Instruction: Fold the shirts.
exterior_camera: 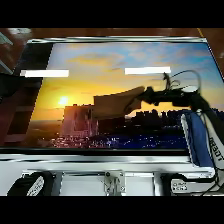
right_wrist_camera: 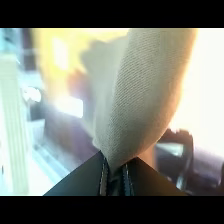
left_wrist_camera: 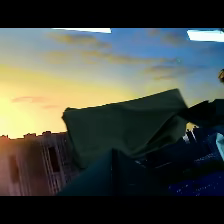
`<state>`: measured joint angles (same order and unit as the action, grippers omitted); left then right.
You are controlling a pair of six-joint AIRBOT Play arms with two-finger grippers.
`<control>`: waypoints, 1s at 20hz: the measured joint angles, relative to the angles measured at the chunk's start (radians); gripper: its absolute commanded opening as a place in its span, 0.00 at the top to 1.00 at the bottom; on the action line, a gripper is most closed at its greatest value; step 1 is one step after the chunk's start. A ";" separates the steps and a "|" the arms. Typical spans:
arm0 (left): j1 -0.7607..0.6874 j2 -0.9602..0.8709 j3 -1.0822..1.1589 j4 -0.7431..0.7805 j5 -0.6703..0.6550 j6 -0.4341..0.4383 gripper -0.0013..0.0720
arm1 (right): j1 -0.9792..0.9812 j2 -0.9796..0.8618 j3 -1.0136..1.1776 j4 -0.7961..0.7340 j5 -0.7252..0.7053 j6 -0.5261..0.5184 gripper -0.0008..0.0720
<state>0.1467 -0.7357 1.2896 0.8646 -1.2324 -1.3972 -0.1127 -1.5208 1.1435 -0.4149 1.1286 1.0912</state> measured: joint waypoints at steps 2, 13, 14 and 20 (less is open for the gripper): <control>0.000 0.000 0.000 0.000 0.000 0.000 0.92 | -0.093 0.051 0.097 -0.064 0.047 0.057 0.90; 0.000 0.001 0.000 0.003 0.000 0.000 0.92 | -0.724 0.148 0.404 -0.337 0.235 0.272 0.90; 0.000 0.000 0.000 0.003 0.000 -0.001 0.92 | -0.767 0.149 0.409 -0.343 0.247 0.277 0.90; 0.000 0.000 0.000 0.003 0.015 0.007 0.92 | -0.938 0.151 0.420 -0.388 0.435 0.352 0.90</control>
<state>0.1471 -0.7353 1.2896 0.8680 -1.2175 -1.3903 -1.0512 -1.3701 1.5631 -0.8032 1.5631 1.4433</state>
